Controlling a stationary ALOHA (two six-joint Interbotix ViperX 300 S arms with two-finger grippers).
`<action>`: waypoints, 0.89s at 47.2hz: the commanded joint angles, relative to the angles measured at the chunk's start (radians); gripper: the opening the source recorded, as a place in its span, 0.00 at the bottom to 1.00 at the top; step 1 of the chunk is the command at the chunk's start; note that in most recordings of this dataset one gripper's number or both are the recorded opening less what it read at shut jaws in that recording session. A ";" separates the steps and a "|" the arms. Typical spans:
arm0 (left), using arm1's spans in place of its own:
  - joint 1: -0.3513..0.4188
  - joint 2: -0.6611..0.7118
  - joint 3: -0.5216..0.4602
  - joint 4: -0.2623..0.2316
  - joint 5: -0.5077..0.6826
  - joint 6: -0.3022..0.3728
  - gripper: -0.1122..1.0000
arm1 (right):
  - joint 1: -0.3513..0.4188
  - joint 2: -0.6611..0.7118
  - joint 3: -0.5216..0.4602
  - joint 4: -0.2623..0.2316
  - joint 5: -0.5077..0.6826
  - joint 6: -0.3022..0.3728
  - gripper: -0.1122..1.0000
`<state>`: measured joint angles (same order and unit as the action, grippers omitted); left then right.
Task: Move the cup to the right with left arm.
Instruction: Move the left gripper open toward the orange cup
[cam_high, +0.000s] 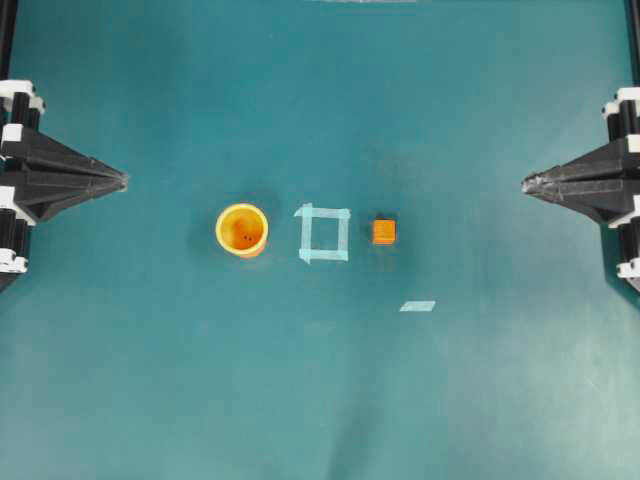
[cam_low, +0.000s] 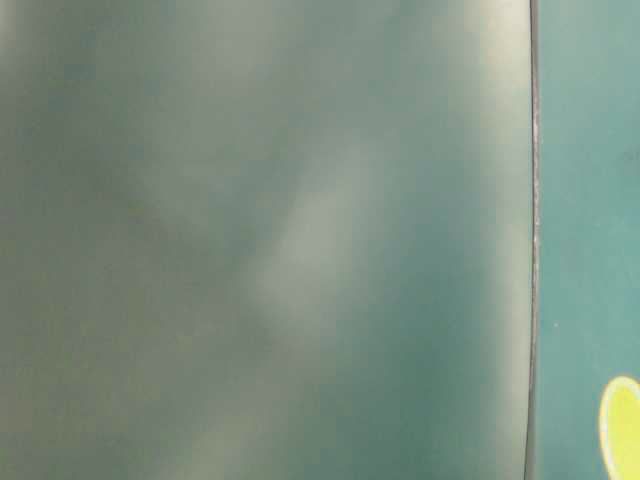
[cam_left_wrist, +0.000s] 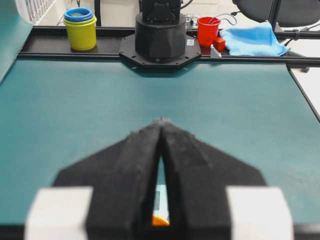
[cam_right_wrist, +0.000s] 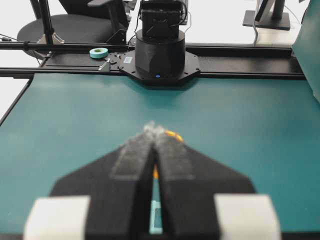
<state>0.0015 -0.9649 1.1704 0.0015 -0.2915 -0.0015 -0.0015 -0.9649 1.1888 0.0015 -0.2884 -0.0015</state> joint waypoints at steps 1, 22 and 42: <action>-0.005 0.003 -0.009 0.015 0.026 0.014 0.10 | 0.003 0.009 -0.038 0.002 -0.009 0.006 0.09; -0.003 0.000 -0.011 0.015 0.035 0.011 0.10 | -0.009 0.021 -0.051 0.003 -0.005 0.006 0.09; -0.005 0.034 -0.003 0.015 0.040 -0.005 0.55 | -0.014 0.021 -0.054 0.002 -0.005 0.008 0.09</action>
<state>-0.0015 -0.9511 1.1720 0.0138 -0.2470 -0.0061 -0.0123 -0.9495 1.1674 0.0031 -0.2884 0.0046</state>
